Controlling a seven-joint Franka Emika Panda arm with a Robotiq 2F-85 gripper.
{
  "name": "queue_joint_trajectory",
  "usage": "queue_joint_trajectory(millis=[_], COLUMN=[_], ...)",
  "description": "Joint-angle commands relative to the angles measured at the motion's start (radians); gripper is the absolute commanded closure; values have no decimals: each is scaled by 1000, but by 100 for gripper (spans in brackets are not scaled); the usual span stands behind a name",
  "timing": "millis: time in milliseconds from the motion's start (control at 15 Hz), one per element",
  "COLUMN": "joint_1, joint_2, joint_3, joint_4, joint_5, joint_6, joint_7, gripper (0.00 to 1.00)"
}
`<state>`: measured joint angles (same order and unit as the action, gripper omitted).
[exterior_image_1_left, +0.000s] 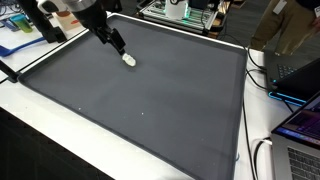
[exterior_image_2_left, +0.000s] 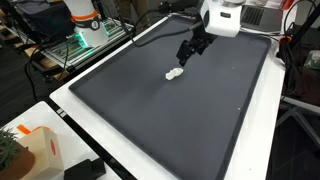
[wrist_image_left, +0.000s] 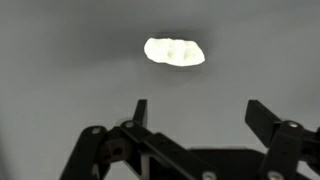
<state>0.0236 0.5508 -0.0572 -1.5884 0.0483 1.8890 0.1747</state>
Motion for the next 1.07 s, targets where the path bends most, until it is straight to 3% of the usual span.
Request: queue_joint_trajectory(millis=[0, 333, 400, 533, 1000], joint_1=[-11, -20, -8, -8, -39], joint_2=[95, 134, 131, 134, 247], joint_3=[10, 20, 10, 12, 28], joint_4=[103, 155, 130, 142, 303], joint_5=[-5, 0, -10, -10, 33], joint_6=[-54, -140, -94, -112, -339], joint_7=[-1, -43, -11, -23, -44], gripper=[0, 0, 0, 0, 0])
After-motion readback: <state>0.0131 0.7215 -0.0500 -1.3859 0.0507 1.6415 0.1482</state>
